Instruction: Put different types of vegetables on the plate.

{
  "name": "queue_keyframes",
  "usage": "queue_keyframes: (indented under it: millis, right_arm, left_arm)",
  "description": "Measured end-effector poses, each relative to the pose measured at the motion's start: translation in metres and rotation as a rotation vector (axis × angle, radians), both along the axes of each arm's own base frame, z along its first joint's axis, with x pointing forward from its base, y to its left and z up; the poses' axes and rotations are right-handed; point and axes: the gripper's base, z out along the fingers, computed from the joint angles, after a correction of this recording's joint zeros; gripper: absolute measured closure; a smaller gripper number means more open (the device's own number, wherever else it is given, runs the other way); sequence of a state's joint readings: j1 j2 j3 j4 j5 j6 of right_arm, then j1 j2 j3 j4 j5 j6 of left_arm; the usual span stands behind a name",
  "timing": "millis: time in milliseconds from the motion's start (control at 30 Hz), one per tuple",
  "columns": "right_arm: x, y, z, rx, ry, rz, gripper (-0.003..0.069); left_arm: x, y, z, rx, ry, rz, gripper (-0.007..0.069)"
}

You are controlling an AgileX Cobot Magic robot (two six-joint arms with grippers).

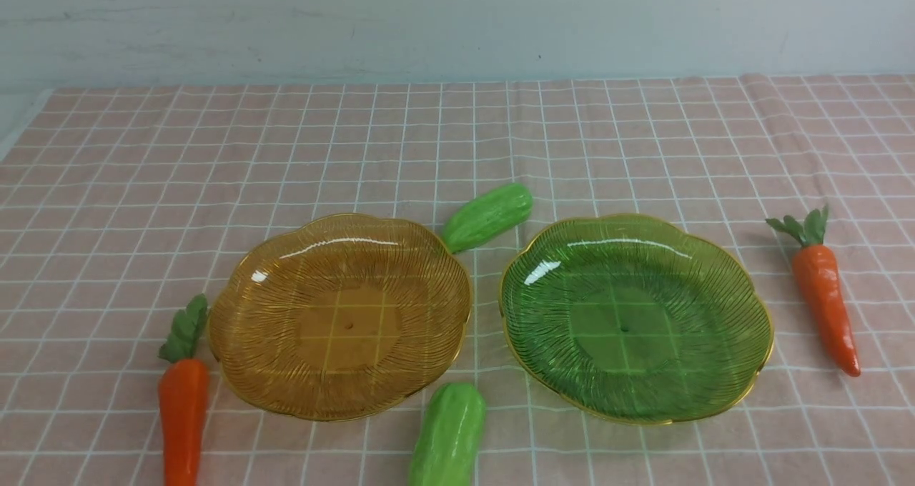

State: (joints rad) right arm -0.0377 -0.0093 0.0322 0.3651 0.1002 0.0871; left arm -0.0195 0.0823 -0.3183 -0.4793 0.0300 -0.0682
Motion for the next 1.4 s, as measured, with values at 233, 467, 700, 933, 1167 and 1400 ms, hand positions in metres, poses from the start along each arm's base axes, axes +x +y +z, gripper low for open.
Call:
queue_keyframes:
  millis: [233, 467, 700, 933, 1167, 1400]
  right_arm:
    - [-0.001, -0.006, 0.008, 0.346, -0.112, -0.027, 0.0676]
    - [-0.002, -0.009, 0.011, 0.394, -0.156, -0.049, 0.0676]
    - [-0.002, -0.007, 0.01, 0.404, -0.134, -0.036, 0.0676]
    - [-0.003, 0.012, 0.06, 0.212, 0.058, 0.14, 0.0676]
    - [0.027, 0.022, 0.113, -0.038, 0.36, 0.263, 0.0676]
    - [0.076, 0.023, 0.149, -0.15, 0.546, 0.337, 0.0676]
  left_arm:
    - [0.036, -0.017, 0.014, 0.23, 0.548, -0.181, 0.0628]
    - [0.124, -0.016, -0.056, 0.327, 1.352, -0.31, 0.0628]
    - [0.167, -0.015, -0.1, 0.308, 1.493, -0.308, 0.0628]
    - [0.178, -0.013, -0.114, 0.396, 1.501, -0.325, 0.0564]
    - [0.189, -0.013, -0.13, 0.41, 1.516, -0.325, 0.0305]
    - [0.196, -0.012, -0.153, 0.384, 1.592, -0.324, 0.0155]
